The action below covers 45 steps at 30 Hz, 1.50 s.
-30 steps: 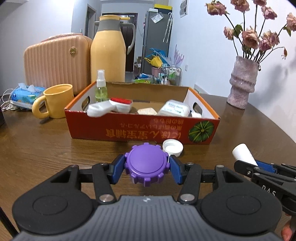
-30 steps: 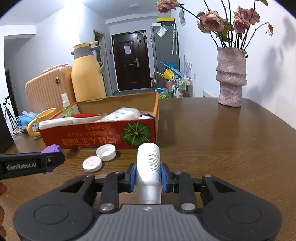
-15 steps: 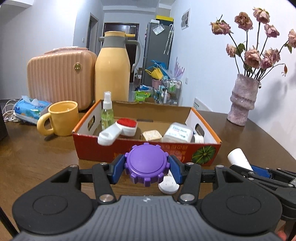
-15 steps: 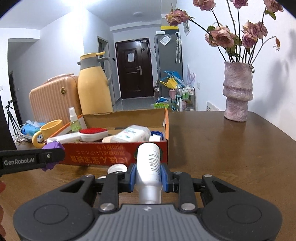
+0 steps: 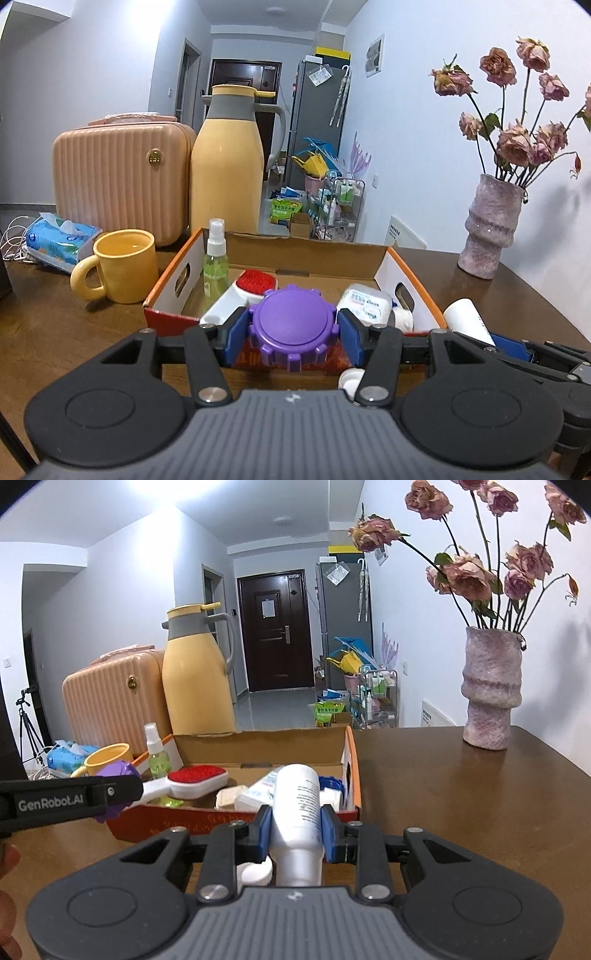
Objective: Organize rigid objects
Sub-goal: 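Carry the purple cap with the left gripper while the right carries the lotion bottle over the box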
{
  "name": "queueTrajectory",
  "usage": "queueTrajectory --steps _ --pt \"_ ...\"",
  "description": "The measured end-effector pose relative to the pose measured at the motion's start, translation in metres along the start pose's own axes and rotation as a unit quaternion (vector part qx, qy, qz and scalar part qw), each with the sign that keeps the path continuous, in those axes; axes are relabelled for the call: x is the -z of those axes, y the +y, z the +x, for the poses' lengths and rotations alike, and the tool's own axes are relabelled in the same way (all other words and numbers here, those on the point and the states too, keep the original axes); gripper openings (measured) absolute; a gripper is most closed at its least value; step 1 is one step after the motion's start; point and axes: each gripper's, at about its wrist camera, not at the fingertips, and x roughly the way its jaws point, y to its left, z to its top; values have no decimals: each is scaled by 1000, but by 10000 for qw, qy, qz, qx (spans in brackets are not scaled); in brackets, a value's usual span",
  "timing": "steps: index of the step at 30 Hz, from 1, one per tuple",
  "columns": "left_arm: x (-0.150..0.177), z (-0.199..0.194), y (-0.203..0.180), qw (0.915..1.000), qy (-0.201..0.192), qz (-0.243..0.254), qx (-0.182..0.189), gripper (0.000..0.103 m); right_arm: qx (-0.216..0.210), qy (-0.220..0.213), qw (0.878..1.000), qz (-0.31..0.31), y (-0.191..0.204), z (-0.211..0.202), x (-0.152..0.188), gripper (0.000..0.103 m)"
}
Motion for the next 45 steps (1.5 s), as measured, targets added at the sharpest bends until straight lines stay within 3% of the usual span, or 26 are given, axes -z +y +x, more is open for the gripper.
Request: queueTrajectory --steps 30,45 --pt "-39 93 10 9994 -54 -318 -159 54 -67 -124 9996 250 -1 99 -37 27" --pt "-52 131 4 9996 -63 -168 -222 54 -143 -88 9998 69 1 140 -50 27"
